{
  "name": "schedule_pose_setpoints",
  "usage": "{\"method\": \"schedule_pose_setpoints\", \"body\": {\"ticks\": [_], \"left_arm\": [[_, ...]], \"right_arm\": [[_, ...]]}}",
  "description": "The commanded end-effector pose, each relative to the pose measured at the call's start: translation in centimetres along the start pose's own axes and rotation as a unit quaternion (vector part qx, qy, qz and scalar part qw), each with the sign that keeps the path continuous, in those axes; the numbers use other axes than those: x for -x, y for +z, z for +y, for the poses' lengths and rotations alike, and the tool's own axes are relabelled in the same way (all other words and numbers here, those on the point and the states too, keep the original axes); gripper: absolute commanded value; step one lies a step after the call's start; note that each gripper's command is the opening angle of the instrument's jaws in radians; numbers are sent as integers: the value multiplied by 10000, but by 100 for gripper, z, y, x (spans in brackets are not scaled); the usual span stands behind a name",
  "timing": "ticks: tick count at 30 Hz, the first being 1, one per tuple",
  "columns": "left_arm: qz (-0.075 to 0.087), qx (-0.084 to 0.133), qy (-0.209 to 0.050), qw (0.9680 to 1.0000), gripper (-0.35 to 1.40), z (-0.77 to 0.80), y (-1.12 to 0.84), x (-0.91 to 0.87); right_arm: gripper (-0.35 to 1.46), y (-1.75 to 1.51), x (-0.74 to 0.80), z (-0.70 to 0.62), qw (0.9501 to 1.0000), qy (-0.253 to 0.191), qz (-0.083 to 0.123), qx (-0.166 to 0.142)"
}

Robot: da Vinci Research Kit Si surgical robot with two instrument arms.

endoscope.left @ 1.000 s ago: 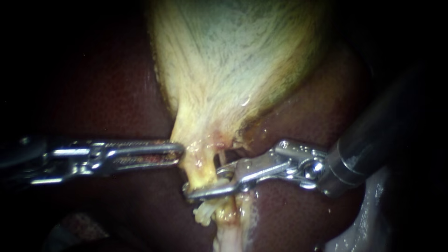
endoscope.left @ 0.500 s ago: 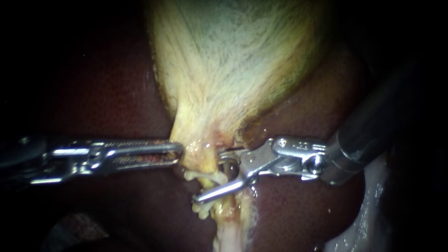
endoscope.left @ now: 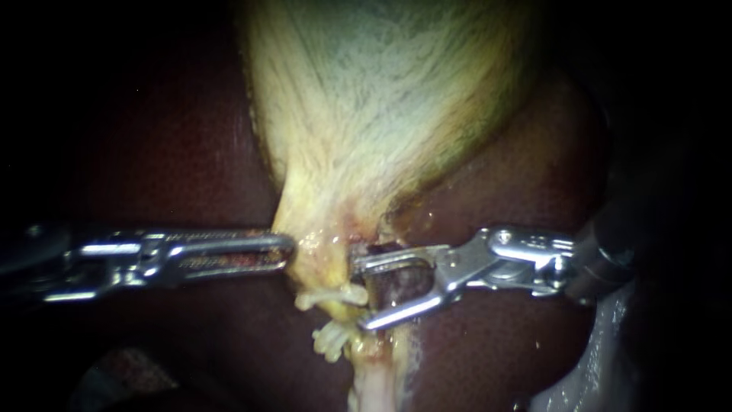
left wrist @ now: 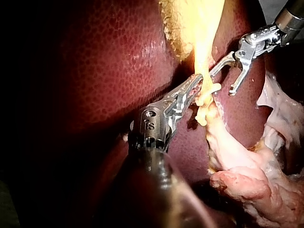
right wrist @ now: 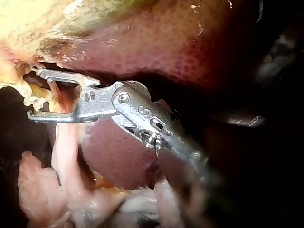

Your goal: Going back third clip left tube

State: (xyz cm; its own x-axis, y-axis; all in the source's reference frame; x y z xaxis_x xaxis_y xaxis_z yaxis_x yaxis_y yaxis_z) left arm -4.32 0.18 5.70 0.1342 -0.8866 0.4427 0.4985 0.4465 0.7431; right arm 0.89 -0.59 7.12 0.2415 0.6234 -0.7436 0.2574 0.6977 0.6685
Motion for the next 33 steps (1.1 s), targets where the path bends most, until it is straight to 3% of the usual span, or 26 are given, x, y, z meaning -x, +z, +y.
{"method": "schedule_pose_setpoints", "body": {"ticks": [1, 7, 12, 19, 23, 33], "left_arm": [[2, 0, 0, 10000, -35, 0, 0, 0], [2, -2, 1, 10000, -35, 1, -1, 0], [-4, 13, 1, 10000, -35, 1, 0, -1], [-13, 27, 10, 10000, -35, 3, 7, -4], [-40, 75, 23, 10000, -35, 8, 24, -9], [108, 78, 62, 9999, -35, 11, 73, -20]], "right_arm": [[53, -6, -2, -2, 10000, 19, 12, 34], [56, -42, -20, -10, 9998, -40, 64, 187], [57, -60, -31, -15, 9994, -105, -13, 320], [59, -62, -34, -21, 9990, -209, -75, 381], [60, -62, -34, -24, 9989, -237, -88, 383], [60, -61, -34, -27, 9988, -295, -114, 386]]}}
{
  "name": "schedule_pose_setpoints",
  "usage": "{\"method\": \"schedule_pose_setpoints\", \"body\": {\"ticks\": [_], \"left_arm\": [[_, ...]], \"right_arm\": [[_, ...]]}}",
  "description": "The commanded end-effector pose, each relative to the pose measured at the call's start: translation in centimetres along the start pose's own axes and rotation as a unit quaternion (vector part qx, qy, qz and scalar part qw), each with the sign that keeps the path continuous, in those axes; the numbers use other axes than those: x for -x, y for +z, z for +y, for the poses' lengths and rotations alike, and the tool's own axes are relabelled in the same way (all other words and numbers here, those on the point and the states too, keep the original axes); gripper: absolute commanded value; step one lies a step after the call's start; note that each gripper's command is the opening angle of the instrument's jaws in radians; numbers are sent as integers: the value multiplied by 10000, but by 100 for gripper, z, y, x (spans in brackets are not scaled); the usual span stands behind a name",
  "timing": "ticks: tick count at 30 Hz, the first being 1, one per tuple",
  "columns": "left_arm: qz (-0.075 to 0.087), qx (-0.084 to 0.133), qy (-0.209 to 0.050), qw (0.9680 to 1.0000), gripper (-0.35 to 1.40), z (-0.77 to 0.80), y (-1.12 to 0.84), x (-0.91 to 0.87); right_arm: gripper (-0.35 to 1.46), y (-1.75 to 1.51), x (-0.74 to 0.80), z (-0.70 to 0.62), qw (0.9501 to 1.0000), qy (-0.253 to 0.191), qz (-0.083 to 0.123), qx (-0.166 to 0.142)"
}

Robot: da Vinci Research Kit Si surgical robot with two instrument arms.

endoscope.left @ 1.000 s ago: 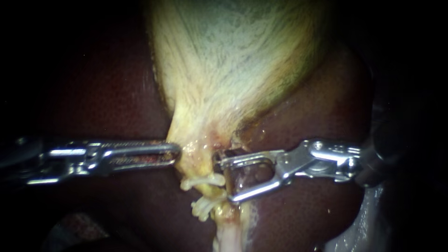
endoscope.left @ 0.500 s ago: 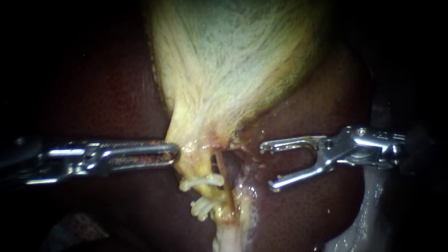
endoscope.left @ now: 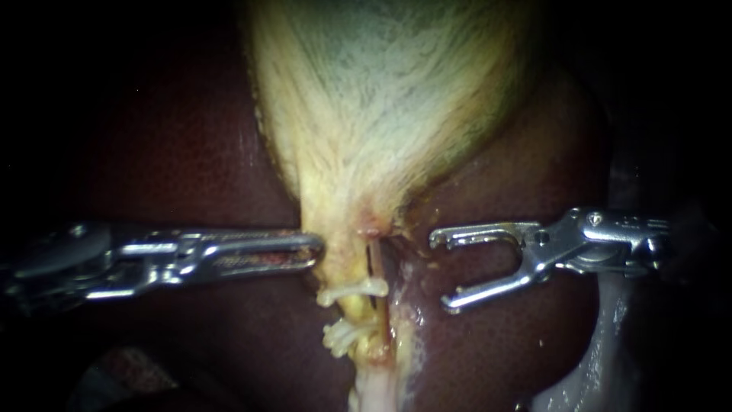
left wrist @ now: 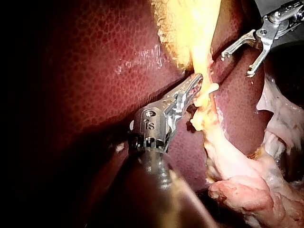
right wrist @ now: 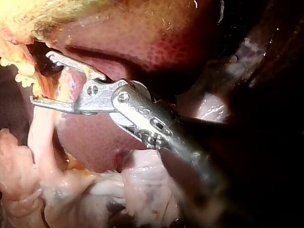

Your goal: Going back third clip left tube

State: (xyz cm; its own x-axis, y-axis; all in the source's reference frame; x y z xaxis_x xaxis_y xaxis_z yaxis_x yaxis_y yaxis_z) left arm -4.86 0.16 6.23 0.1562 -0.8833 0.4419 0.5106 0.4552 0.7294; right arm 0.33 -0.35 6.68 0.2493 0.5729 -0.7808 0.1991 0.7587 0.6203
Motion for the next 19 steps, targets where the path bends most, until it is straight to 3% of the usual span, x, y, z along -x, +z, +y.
{"method": "schedule_pose_setpoints", "body": {"ticks": [1, 19], "left_arm": [[25, 8, 5, 10000, -35, -1, 2, -2], [44, 1, 7, 10000, -35, -3, 1, -3]], "right_arm": [[60, 0, 0, 0, 10000, 0, -1, 0], [60, -1, -1, -2, 10000, -28, -12, 6]]}}
